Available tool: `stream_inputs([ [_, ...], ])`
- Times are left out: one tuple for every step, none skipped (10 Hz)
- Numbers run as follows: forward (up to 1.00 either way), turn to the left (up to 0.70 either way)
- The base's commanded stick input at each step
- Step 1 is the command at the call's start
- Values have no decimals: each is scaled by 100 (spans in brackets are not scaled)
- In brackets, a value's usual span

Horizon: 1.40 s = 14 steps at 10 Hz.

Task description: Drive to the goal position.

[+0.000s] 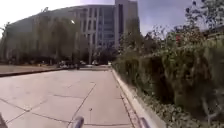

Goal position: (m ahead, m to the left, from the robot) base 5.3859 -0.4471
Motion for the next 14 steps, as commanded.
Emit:
stream_inputs([
  [15,0],
  [83,0],
  [100,0],
  [100,0],
  [100,0],
  [100,0],
  [100,0],
  [100,0],
  [100,0],
  [100,0],
  [100,0],
  [100,0],
  [100,0],
  [100,0],
])
